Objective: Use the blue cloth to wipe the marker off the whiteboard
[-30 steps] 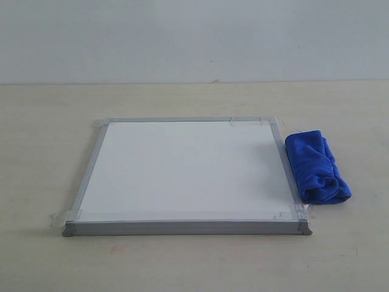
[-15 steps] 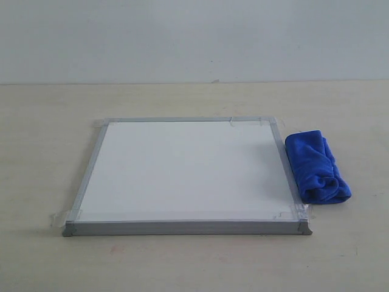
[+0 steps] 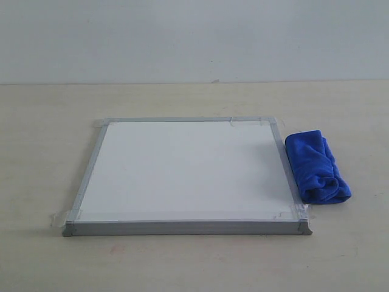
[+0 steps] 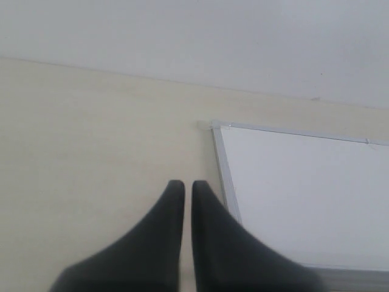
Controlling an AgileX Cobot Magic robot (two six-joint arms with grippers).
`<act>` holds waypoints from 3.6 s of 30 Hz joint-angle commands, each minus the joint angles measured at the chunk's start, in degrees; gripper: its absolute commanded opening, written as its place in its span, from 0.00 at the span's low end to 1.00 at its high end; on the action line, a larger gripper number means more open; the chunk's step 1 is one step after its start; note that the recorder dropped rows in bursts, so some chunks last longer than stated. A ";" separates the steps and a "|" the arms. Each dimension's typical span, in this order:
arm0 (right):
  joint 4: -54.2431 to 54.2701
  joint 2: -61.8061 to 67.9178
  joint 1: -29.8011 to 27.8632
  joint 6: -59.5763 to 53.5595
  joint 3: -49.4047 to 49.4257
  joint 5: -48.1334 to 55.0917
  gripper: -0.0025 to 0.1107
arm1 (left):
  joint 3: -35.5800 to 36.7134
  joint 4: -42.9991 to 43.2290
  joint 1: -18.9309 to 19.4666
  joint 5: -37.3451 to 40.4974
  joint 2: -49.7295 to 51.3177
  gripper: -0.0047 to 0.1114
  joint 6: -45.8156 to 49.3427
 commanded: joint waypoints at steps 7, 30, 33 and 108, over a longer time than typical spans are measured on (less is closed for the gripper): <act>-0.30 -0.32 -0.02 0.75 0.25 0.39 0.03 | -0.19 0.04 0.17 -0.66 -0.15 0.08 0.36; -0.06 -0.32 -4.02 1.91 0.25 0.24 0.03 | -0.19 0.04 0.17 -0.66 -0.15 0.08 0.36; -0.06 -0.32 -4.02 1.91 0.25 0.24 0.03 | -0.19 0.04 0.17 -0.66 -0.15 0.08 0.36; -0.06 -0.32 -4.02 1.83 0.25 0.14 0.03 | -0.19 0.04 0.17 -0.66 -0.15 0.08 0.36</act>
